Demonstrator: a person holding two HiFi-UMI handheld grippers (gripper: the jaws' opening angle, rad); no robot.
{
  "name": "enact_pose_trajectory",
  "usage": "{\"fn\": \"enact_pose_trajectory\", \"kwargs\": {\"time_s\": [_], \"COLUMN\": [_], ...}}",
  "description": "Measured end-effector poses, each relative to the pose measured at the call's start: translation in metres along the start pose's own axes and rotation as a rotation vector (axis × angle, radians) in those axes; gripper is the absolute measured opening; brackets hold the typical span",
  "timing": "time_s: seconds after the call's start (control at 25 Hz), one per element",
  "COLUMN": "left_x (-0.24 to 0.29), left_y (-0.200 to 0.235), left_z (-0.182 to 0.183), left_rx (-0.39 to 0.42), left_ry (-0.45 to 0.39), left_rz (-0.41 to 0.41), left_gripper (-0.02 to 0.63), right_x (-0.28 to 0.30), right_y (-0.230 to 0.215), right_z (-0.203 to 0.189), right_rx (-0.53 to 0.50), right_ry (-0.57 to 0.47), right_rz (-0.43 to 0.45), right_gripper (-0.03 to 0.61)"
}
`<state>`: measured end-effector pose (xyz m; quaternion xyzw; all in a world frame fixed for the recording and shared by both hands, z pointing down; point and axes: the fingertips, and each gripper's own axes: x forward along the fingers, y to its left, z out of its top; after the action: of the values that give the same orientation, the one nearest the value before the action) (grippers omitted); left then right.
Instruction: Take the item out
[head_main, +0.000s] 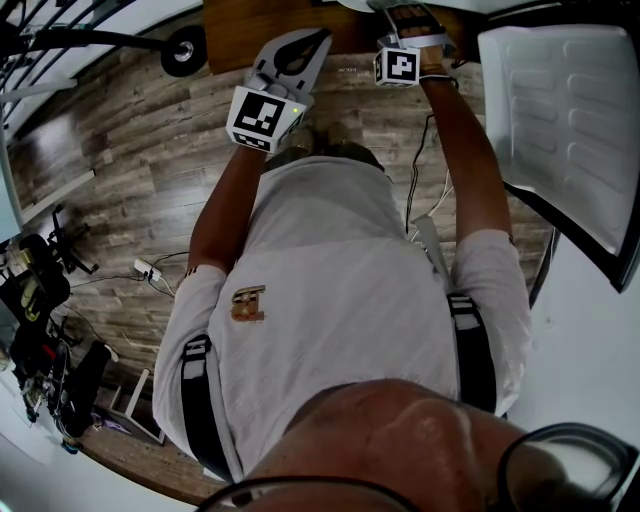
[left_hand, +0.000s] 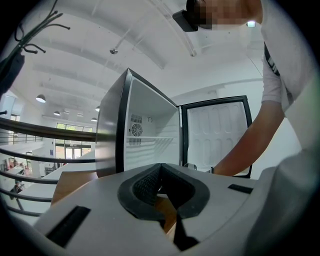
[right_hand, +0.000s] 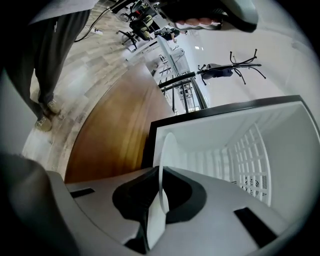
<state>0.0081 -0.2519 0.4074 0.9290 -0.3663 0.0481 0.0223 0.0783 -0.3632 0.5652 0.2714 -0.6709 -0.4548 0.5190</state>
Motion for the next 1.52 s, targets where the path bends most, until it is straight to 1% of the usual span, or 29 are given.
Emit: {"fn": "enact_pose_trajectory", "kwargs": {"time_s": [0.28, 0.6, 1.04, 1.52], "left_x": [-0.001, -0.004, -0.005, -0.006], "left_y": [-0.005, 0.001, 0.000, -0.005], "left_z": [0.002, 0.008, 0.024, 0.041], "left_rx": [0.003, 0.011, 0.008, 0.028], "left_ry": [0.001, -0.015, -0.048, -0.068], "left_rz": [-0.015, -0.020, -0.034, -0.061], "left_gripper": [0.018, 0.018, 0.018, 0.018], "right_x": [-0.013, -0.034, -0.088, -0.150], "right_y": [-0.006, -0.033, -0.058, -0.104], "right_z": [0.002, 0.010, 0.006, 0.030], "right_rx": [0.001, 0.024, 0.059, 0.074], "right_ry": [-0.011, -0.022, -0.001, -0.040], "right_rz": [-0.027, -0.087, -0.154, -0.262], "right_gripper": [0.043, 0.043, 0.043, 0.043]}}
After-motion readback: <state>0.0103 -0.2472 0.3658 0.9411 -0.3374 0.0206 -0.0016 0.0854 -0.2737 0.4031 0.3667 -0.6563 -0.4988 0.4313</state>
